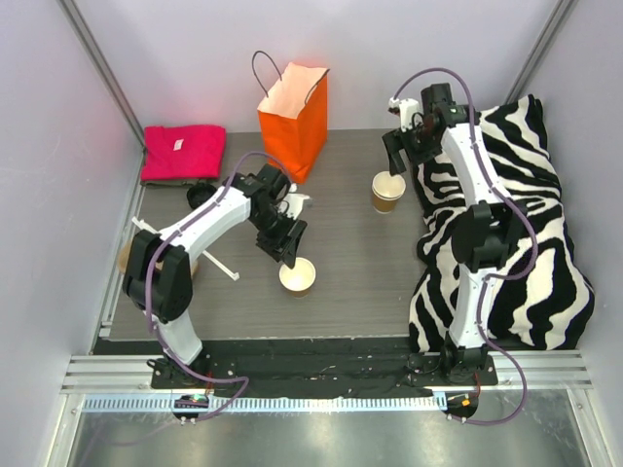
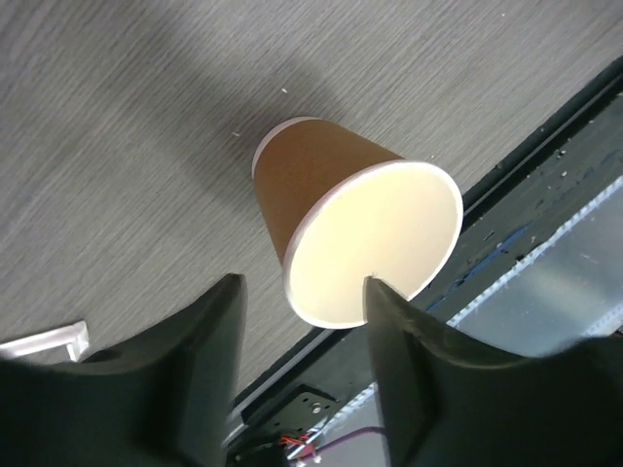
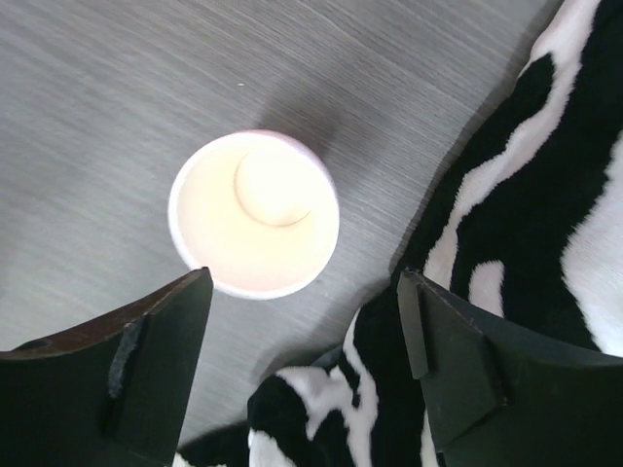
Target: Pack the takeout coffee
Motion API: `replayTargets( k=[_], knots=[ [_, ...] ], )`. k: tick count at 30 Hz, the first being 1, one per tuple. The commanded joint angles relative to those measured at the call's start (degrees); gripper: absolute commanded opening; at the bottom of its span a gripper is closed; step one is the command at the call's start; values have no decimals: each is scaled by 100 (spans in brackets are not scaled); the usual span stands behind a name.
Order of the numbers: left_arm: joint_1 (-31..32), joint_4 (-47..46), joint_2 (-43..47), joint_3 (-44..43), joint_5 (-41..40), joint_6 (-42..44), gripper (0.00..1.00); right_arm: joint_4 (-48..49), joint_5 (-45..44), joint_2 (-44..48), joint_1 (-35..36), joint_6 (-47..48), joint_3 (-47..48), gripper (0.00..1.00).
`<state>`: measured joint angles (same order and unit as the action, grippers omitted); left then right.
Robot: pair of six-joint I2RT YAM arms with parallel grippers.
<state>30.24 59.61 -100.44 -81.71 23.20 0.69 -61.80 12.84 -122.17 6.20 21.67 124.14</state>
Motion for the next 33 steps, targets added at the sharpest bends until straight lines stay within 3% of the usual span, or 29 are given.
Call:
replayTargets(
  k=[1,2,5,12,14,16,19,22,28,33],
  knots=[
    [-413,-20,455,-169,623,36,65,-139,491,887,-57,285,199,87],
    [-605,-29,560,-213,929,54,70,-165,622,966,-75,346,207,88],
    [-957,-46,947,-468,1160,290,99,-148,851,1309,-75,399,208,90],
    [-2618,-880,1598,-574,1337,-42,100,659,1247,2302,-84,-57,-300,95],
    [-2856,-1326,1729,-399,794,62,100,1221,1273,2748,-84,-268,-704,100],
    [-2866,-1391,1660,-389,-240,553,100,1878,1369,3084,-84,-348,-1442,100],
    [-2953,-778,1055,-986,-641,1561,100,2163,1607,3428,-49,-391,-2042,100],
    [-2998,-478,475,-1337,-659,2222,100,1753,1765,3253,-40,-462,-2043,100],
    [-3173,85,-921,-2348,-888,2726,98,846,2161,2725,-13,-374,-1919,100],
    [-3182,-72,-1592,-2833,-1010,2788,91,810,2214,2760,-4,-365,-2296,100]
  ],
)
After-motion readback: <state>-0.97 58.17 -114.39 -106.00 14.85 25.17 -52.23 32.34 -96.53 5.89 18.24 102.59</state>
